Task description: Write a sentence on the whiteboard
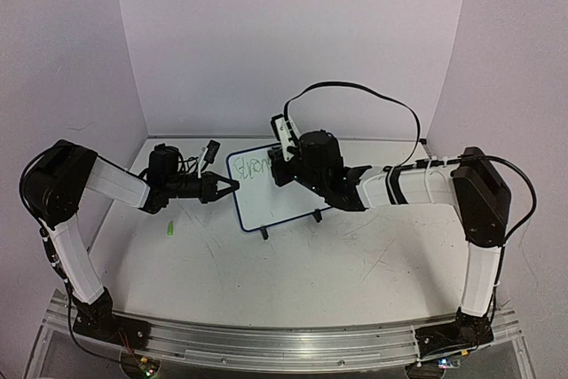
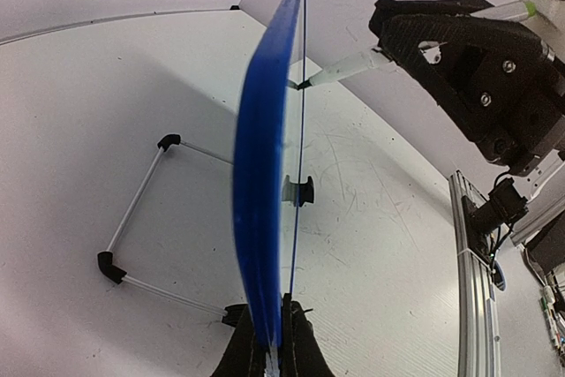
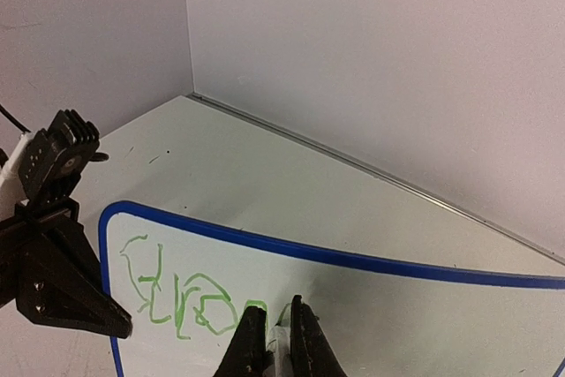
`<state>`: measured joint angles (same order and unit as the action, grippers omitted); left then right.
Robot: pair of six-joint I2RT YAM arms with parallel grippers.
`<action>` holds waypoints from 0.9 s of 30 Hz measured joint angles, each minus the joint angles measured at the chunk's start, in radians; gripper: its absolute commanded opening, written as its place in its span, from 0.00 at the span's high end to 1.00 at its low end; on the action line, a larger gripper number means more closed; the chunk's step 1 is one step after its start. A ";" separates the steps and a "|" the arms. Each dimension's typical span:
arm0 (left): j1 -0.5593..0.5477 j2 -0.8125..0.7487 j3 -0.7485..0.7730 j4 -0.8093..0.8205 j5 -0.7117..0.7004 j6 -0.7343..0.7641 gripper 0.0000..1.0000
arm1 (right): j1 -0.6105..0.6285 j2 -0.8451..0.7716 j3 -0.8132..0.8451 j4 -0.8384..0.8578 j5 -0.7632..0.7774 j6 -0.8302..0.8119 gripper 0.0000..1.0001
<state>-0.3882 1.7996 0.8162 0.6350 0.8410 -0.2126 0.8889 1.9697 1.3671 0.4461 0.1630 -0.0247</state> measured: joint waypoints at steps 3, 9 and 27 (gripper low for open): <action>0.000 0.000 0.000 -0.001 -0.002 0.000 1.00 | 0.003 0.000 -0.015 0.001 0.001 0.014 1.00; 0.000 -0.002 0.000 -0.004 -0.005 0.000 1.00 | 0.007 0.000 -0.029 0.001 0.017 0.029 1.00; 0.000 -0.002 0.001 -0.006 -0.007 -0.001 1.00 | 0.003 0.000 -0.016 0.002 0.056 -0.018 1.00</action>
<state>-0.3885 1.7981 0.8169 0.6285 0.8340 -0.2138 0.8915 1.9697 1.3511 0.4477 0.2192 -0.0429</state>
